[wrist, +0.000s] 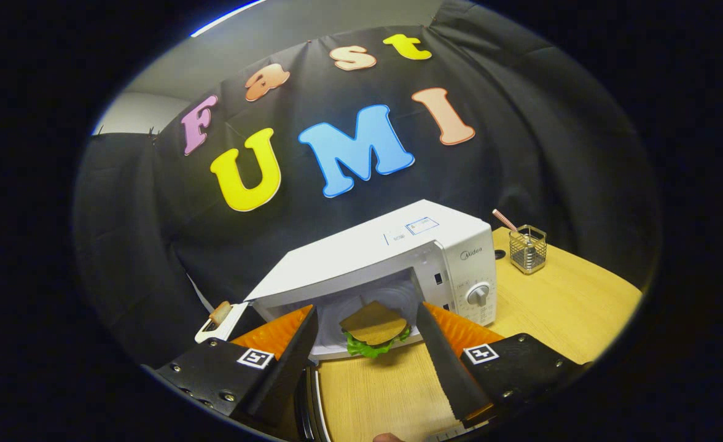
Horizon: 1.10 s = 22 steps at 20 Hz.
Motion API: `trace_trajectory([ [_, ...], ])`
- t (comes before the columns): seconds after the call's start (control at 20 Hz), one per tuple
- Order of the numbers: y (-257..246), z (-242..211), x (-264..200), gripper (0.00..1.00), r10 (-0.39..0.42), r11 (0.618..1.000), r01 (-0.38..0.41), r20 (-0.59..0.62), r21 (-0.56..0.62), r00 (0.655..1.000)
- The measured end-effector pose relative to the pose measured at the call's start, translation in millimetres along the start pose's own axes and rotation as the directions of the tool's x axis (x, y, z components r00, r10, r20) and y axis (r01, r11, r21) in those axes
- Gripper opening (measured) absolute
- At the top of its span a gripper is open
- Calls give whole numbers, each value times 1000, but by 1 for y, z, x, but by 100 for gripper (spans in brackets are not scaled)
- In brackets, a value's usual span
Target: Open the microwave, put the food inside, and close the microwave door.
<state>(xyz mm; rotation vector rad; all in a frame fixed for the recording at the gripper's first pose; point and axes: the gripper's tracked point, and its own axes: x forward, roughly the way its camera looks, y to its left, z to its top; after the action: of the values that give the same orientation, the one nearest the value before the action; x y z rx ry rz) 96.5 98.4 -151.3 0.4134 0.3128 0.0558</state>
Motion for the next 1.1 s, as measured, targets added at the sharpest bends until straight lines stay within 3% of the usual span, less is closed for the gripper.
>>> trace_trajectory([
  [0.55, 71, 29, -82, 97, 176, 968, -161, 60, -192, 983],
  [0.85, 120, 15, -116, 97, 290, 930, -270, 45, -251, 956],
  [1.1, 167, -7, -139, 97, 395, 874, -374, 7, -312, 918],
])
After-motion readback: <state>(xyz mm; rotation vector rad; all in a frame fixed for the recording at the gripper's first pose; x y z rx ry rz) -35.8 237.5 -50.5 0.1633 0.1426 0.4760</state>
